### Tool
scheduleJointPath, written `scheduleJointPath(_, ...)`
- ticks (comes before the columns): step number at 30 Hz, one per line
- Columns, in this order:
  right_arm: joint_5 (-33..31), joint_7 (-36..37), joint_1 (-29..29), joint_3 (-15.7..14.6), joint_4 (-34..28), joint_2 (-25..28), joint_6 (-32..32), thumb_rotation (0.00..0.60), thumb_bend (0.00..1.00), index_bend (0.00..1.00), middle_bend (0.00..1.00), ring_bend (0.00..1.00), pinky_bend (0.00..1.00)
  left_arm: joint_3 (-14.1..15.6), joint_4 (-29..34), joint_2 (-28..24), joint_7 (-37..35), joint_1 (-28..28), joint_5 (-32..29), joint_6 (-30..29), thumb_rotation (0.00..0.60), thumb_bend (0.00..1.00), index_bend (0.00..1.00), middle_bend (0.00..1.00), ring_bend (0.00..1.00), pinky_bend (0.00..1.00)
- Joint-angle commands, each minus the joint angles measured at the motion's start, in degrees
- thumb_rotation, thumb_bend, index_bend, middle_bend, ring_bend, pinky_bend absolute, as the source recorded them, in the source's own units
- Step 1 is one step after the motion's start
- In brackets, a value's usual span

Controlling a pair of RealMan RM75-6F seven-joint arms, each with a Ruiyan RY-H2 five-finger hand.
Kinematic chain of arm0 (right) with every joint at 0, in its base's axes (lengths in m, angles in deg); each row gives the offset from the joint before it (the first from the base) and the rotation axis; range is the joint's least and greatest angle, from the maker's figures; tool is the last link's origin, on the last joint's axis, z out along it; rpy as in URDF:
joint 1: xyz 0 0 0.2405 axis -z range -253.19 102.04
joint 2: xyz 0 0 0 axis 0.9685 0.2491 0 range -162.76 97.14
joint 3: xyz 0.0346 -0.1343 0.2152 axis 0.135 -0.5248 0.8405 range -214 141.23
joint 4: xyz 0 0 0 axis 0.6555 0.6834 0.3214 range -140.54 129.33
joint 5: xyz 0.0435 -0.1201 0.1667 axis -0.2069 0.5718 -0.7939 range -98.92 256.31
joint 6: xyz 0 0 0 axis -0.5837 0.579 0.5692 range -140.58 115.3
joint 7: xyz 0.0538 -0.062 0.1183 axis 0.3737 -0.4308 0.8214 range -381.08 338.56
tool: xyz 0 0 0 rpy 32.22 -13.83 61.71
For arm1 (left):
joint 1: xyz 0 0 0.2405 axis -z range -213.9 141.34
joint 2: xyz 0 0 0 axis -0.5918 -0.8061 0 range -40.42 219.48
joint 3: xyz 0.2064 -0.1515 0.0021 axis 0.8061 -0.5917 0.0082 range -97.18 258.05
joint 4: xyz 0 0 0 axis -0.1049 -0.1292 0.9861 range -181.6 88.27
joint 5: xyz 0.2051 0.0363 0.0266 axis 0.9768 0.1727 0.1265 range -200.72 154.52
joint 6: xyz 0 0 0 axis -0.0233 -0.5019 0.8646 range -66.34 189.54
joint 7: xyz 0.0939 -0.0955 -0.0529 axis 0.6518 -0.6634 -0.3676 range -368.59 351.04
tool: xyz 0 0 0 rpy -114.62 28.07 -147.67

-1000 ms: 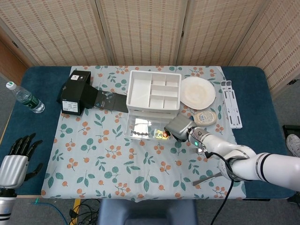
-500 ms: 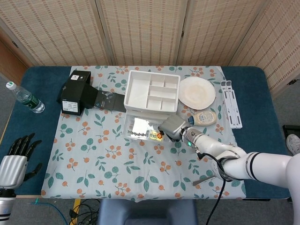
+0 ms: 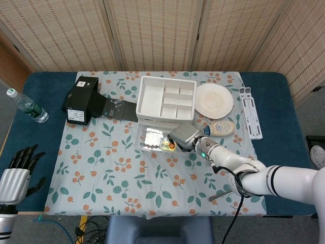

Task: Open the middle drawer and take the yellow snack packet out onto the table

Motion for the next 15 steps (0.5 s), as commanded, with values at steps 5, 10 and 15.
scheduleJointPath(5, 0.5, 0.2, 0.4, 0.5, -0.8, 0.5, -0.6, 0.6, 1.0, 0.33, 1.0, 1.0, 1.0, 0.1, 0.0, -0.1, -0.1, -0.2, -0.1, -0.2, 0.6, 0.27, 0.18, 0.07, 0.06, 0.09)
scheduleJointPath(10, 0.4, -0.4, -0.7, -0.6, -1.8, 1.4, -3.7, 0.6, 1.0, 0.33, 1.0, 1.0, 1.0, 0.0, 0.0, -0.1, -0.1, -0.2, -0.1, -0.2, 0.6, 0.27, 0.18, 0.07, 0.06, 0.09)
scheduleJointPath(15, -0.2, -1.1, -2.0, -2.0, -2.0, 2.0, -4.6, 0.6, 1.0, 0.33, 1.0, 1.0, 1.0, 0.1, -0.1, 0.0, -0.2, -0.2, -0.1, -0.1, 0.6, 0.27, 0.18, 0.07, 0.06, 0.09)
